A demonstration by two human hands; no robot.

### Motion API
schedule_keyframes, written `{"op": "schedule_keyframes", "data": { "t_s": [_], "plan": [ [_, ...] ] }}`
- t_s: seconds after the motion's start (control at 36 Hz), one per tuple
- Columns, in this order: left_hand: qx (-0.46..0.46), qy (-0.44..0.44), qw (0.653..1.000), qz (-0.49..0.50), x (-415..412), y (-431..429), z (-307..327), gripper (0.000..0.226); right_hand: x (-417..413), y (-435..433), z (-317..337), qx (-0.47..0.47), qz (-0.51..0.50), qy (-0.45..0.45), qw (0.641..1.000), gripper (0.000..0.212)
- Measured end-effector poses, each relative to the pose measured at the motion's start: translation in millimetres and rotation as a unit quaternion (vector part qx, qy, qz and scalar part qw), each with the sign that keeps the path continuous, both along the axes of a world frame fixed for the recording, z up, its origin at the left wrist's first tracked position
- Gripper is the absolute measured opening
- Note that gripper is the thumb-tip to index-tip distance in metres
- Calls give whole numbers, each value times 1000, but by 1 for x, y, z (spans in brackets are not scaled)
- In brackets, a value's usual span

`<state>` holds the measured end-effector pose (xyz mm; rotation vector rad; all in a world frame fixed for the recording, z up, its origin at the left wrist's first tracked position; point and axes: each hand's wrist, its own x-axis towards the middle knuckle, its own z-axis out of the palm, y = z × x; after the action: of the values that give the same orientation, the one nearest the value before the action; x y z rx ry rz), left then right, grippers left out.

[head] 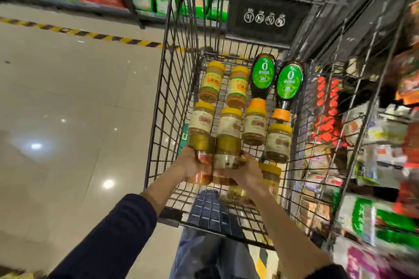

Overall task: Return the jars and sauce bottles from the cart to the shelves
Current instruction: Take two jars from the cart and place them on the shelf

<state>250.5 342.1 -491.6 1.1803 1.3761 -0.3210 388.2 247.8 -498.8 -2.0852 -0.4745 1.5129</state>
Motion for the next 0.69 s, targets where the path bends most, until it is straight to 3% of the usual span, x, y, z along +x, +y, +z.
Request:
{"op": "schedule_keyframes", "data": {
  "t_s": [0.08, 0.17, 0.31, 0.47, 0.53, 0.61, 0.69],
  "plan": [
    [14, -59, 998, 23, 6, -1, 30, 56, 13, -7, 28, 75, -60, 55, 994, 57],
    [43, -94, 994, 29, 11, 1, 60, 69, 20, -10, 53, 104, -108, 56, 987, 69],
    [153, -102, 981, 61, 24, -2, 118, 110, 35, -17, 99, 166, -129, -21, 977, 85],
    [292, -163, 942, 39, 51, -6, 196, 82, 57, -21, 173, 270, -169, -64, 946, 98],
    [328, -176, 927, 33, 57, -7, 219, 83, 61, -23, 199, 309, -183, -89, 929, 102],
    [368, -204, 907, 25, 66, -11, 253, 104, 68, -30, 237, 355, -200, -133, 903, 101],
    [422, -233, 876, 10, 74, -15, 288, 97, 72, -40, 274, 392, -207, -169, 880, 100]
  ]
}}
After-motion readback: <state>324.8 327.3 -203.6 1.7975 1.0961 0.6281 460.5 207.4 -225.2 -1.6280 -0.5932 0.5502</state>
